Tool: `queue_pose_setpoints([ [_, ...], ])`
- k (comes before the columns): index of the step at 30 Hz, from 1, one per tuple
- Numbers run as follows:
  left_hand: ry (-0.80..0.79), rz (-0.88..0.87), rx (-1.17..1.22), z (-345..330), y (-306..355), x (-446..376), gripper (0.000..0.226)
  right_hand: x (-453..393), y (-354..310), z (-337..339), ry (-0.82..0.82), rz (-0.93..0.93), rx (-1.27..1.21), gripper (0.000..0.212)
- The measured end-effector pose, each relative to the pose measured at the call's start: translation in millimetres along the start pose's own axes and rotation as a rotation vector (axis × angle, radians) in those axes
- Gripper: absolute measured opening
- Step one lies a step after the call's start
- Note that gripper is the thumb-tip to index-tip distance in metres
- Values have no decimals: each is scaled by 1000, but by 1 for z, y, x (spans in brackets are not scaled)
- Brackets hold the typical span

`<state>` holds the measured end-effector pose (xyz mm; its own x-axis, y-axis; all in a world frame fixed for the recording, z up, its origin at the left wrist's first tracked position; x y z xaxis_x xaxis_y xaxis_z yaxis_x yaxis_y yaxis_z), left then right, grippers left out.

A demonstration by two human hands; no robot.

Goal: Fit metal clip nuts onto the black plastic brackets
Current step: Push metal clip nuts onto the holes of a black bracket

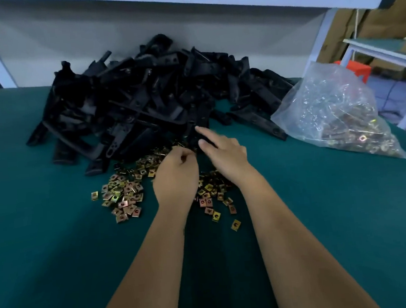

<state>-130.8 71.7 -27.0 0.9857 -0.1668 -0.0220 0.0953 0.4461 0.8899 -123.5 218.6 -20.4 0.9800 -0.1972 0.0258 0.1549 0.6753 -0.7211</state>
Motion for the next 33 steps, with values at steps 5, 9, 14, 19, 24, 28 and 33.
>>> queue_pose_setpoints([
  [5, 1, 25, 56, 2, -4, -4, 23, -2, -1, 11, 183, 16, -76, 30],
  [9, -28, 21, 107, 0, -3, -5, 24, 16, 15, 35, 502, -23, -517, 9],
  [14, -50, 46, 227, -1, -7, -4, 26, 30, 31, 42, 646, -86, -737, 21],
  [19, -82, 43, 290, -2, -6, -2, 26, 41, 31, 42, 652, -45, -823, 21],
  [24, -103, 39, 311, 0, -4, 1, 27, 49, 30, 51, 713, -40, -690, 19],
  [28, -119, 32, 283, -1, -5, 1, 27, 49, 6, 57, 650, 64, -97, 16],
  [33, -114, 21, 237, -2, -3, -1, 27, 39, 7, 49, 478, -10, 141, 29],
])
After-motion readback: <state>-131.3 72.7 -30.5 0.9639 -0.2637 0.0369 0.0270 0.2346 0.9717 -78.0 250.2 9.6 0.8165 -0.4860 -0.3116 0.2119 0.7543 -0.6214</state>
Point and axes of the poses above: each hand's wrist, its own x-axis away from the middle knuckle, its own z-axis out of the back of the hand, y = z × x, the point moved 8 cm from there along -x, towards the middle knuckle, and after that the axes turned 6 degrees about -y, right-handed, at the moved point
